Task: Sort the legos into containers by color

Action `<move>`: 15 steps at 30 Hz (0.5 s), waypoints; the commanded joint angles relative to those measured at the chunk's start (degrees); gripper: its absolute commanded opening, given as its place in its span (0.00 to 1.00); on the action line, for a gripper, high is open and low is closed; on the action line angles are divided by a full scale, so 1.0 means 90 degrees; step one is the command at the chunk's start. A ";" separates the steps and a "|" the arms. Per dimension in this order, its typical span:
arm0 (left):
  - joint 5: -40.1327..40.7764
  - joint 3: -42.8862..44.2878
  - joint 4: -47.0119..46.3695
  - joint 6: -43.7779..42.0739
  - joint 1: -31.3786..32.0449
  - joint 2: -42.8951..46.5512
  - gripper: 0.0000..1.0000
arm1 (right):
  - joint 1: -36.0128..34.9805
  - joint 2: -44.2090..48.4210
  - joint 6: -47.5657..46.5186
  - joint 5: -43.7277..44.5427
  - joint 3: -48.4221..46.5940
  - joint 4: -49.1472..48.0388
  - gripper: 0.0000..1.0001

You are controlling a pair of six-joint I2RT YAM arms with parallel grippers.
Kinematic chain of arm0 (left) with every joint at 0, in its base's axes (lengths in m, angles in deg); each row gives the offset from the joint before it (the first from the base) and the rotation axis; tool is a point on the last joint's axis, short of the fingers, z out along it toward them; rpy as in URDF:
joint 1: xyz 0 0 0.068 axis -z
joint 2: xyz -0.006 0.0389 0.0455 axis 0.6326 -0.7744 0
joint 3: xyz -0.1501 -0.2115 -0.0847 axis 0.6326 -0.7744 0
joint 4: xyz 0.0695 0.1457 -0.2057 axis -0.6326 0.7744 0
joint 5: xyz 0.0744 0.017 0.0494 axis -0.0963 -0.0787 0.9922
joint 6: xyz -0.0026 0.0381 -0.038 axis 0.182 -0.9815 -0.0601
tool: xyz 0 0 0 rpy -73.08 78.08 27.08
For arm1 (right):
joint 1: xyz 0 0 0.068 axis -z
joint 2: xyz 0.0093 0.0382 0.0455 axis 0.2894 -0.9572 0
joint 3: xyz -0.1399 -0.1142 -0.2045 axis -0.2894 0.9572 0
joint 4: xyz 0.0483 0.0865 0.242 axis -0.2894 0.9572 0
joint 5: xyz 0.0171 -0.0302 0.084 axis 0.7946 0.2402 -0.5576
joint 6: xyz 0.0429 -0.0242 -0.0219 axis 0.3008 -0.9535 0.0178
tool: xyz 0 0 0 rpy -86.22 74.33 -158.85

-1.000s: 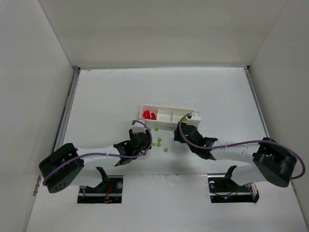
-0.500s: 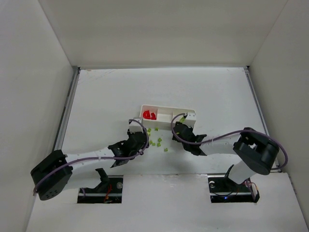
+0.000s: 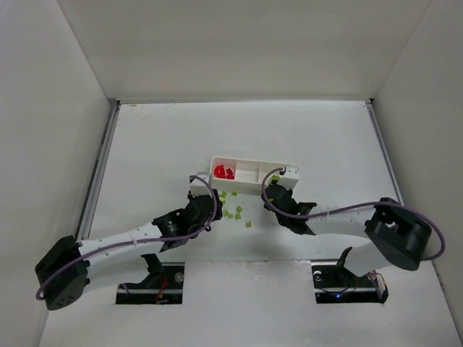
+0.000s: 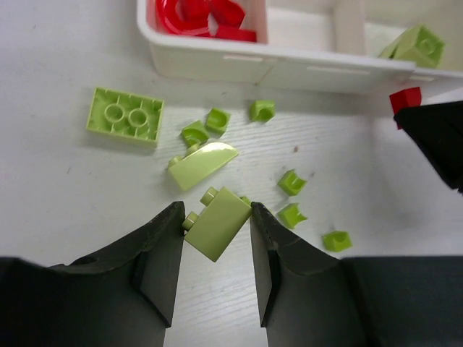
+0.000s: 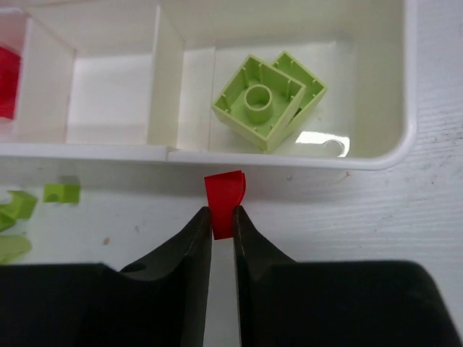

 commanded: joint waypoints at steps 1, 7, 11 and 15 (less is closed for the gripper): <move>-0.0095 0.0728 -0.0198 -0.0207 0.0042 0.0033 0.19 | -0.0174 0.0728 0.0020 0.0210 0.0157 0.0034 0.21; -0.0622 0.1773 -0.1164 -0.0637 -0.0046 -0.1255 0.19 | -0.0223 0.2163 0.0020 0.0483 0.0479 0.0707 0.21; -0.0818 0.2603 -0.1907 -0.0891 0.0042 -0.2398 0.19 | 0.0118 0.3198 -0.0331 0.0679 0.0519 0.1020 0.21; -0.1013 0.3238 -0.2484 -0.1106 -0.0026 -0.3355 0.20 | 0.0655 0.3698 -0.0663 0.0591 0.0402 0.1157 0.22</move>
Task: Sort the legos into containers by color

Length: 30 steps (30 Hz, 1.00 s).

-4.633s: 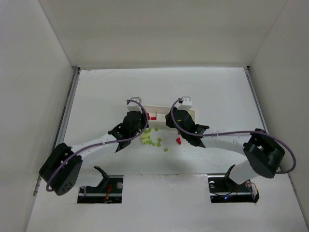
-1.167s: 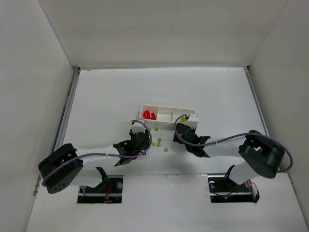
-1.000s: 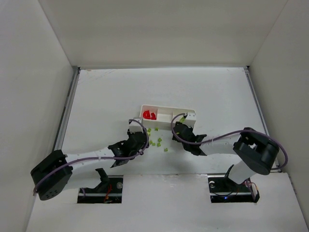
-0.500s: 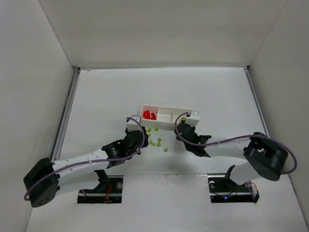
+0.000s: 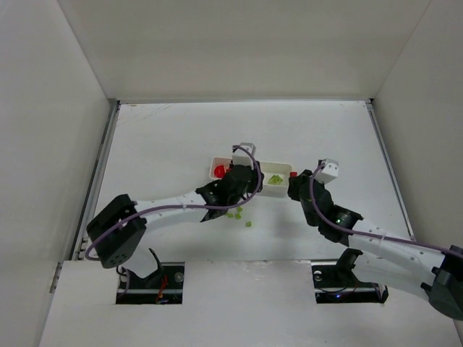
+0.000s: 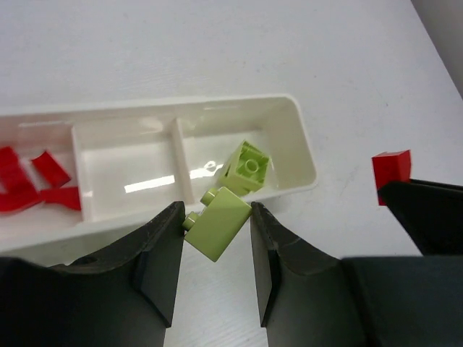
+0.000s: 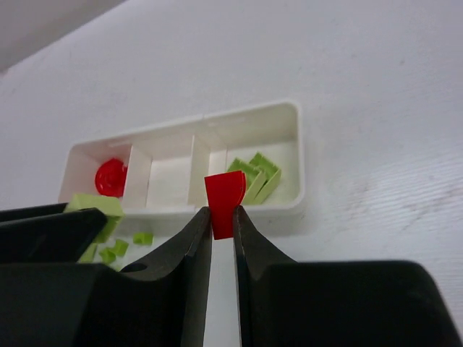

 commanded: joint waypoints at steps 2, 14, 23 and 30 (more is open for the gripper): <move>-0.0322 0.0775 -0.0921 -0.0315 -0.0065 -0.0778 0.20 | 0.0513 0.0379 -0.0365 0.0062 -0.0150 0.0373 0.21; -0.0859 0.2425 -0.0912 -0.0207 -0.0095 -0.2683 0.22 | 0.0992 0.0819 -0.0375 -0.0271 0.0172 0.0422 0.21; -0.0821 0.2331 -0.0931 -0.0139 -0.0095 -0.2695 0.55 | 0.1149 0.0761 -0.0394 -0.0486 0.0212 0.0374 0.21; -0.0538 0.1023 -0.1126 -0.0002 -0.0397 -0.1437 0.56 | 0.0906 0.0186 -0.0550 -0.0632 -0.0120 0.0023 0.22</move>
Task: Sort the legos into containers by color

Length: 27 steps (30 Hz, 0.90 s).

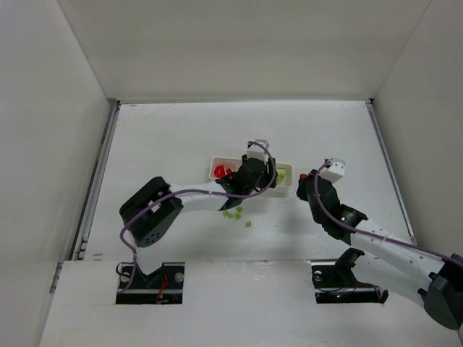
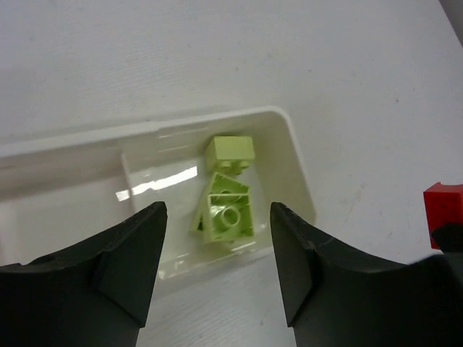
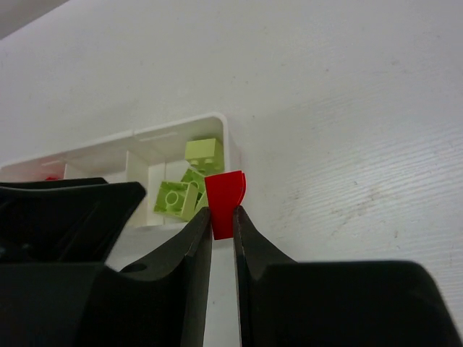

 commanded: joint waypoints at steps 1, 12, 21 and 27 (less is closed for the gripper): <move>0.0303 -0.0659 -0.0419 0.0126 -0.0225 0.1139 0.55 | -0.0244 -0.0432 -0.0220 -0.0202 -0.0446 -0.0505 0.22; 0.0976 -0.3179 0.0555 0.0517 -0.0626 0.4293 0.44 | -0.1084 -0.3779 -0.0571 -0.1149 -0.2417 -0.1794 0.22; 0.1192 -0.4050 0.2518 0.1190 -0.0090 0.5857 0.40 | -0.1172 -0.5734 -0.0885 -0.1559 -0.4224 -0.1678 0.22; 0.1280 -0.4284 0.3096 0.1786 0.0194 0.5888 0.39 | -0.1231 -0.6448 -0.0797 -0.1795 -0.4928 -0.1444 0.23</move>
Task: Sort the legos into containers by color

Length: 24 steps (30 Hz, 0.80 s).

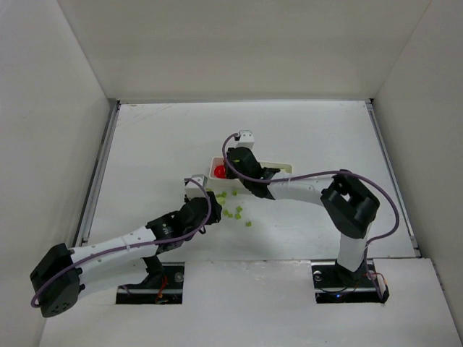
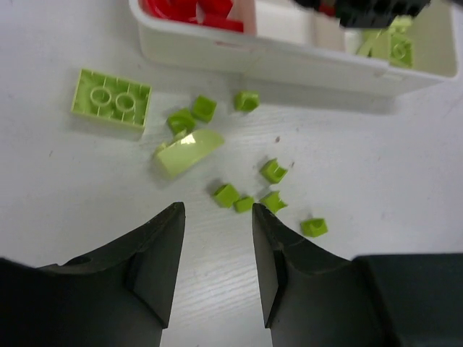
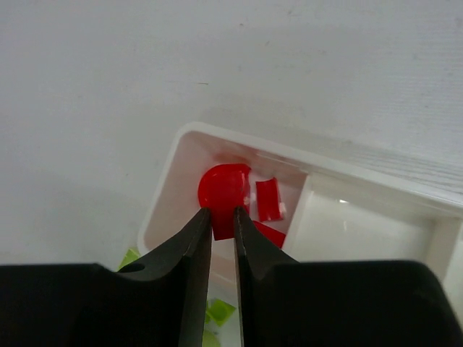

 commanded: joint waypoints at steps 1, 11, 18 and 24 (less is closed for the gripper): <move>0.0163 -0.0127 0.0420 0.0560 0.0102 -0.0031 0.39 | -0.0121 -0.0292 0.0009 -0.0170 -0.0516 0.0036 0.24; 0.0114 0.0107 -0.0400 0.0688 0.0512 -0.1046 0.42 | -0.0180 0.0106 0.0000 0.0191 -0.0284 0.0007 0.47; 0.0339 0.0205 -0.0957 0.0688 0.0424 -0.1700 0.42 | -0.0345 0.1756 0.0058 0.0601 0.1502 -0.0471 0.45; 0.0300 0.0371 -0.1513 0.0649 0.0375 -0.2316 0.45 | -0.0745 0.2801 0.0360 0.0728 0.3016 -0.0374 0.45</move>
